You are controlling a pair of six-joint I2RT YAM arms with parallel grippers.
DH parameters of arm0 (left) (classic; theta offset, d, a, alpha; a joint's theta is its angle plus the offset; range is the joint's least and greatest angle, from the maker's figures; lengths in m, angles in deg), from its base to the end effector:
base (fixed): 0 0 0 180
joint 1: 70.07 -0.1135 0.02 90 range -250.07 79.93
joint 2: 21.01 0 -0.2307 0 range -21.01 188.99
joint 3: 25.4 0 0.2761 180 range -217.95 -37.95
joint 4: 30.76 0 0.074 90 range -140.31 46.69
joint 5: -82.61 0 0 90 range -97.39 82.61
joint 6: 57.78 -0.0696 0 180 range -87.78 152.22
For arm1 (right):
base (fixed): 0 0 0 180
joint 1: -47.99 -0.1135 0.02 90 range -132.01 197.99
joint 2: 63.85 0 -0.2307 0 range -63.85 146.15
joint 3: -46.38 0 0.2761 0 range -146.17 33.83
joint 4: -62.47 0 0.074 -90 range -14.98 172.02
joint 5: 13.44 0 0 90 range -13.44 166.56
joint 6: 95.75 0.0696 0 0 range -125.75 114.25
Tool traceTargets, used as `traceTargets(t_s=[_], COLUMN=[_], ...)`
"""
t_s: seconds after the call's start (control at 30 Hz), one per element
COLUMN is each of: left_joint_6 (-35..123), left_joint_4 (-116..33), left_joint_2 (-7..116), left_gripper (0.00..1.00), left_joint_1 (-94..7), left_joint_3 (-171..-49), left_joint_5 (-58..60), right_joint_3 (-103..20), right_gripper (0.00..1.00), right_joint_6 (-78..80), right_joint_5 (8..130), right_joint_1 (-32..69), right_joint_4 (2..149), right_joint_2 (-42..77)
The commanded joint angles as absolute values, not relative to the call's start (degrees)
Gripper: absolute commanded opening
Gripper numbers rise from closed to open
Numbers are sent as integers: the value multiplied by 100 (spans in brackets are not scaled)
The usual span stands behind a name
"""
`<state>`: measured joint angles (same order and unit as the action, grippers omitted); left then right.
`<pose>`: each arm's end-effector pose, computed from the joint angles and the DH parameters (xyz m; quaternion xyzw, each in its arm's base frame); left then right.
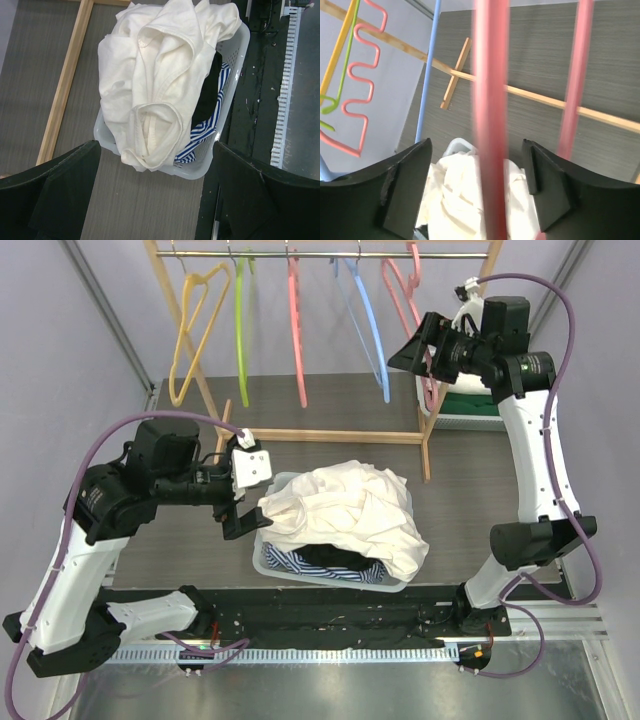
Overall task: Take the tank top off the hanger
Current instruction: Place the hanger at the clothesline, then reset both arms
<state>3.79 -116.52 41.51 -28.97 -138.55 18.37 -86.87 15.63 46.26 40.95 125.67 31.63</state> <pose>0.1312 -0.1546 0.4530 0.5777 0.6522 -0.2462 0.4246 0.3742 0.0816 0.4547 -0.0367 0.8271 0.3407 0.4456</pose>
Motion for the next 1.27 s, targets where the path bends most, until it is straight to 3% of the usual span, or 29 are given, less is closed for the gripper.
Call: traceTargets(t_s=[0.0,0.37,0.5,0.6,0.9,1.23], left_joint_6=[506,655,690,734,1112,1244], left_joint_4=[-11635,-11459,-11424,-11406,-11055,-10914], left_joint_2=[4166,4166,4104,3999,3436,3427], left_gripper=[100,100,100,100,100,100], left_joint_1=[-2947,-3035,-3131,-3254,-3746,-4010], left_joint_3=[-14008,-13824,-13771,-13718,-12945,-12962], left_joint_5=[2003,1845,1801,1766,1528,1669], right_joint_3=[-8790,-9264,-9265,-8434,-5673,-4651], right_gripper=[100,100,100,100,100,100], right_joint_6=[1683,1508,1165,946,602,515], right_joint_5=[4773,5335,6511,7329,7516,7585], right_joint_1=[4070,4079,4070,4009,3798,3727], right_joint_4=[12679,12635,12731,12618,11976,11774], right_joint_2=[2923,1983,1447,832,-1190,-1928])
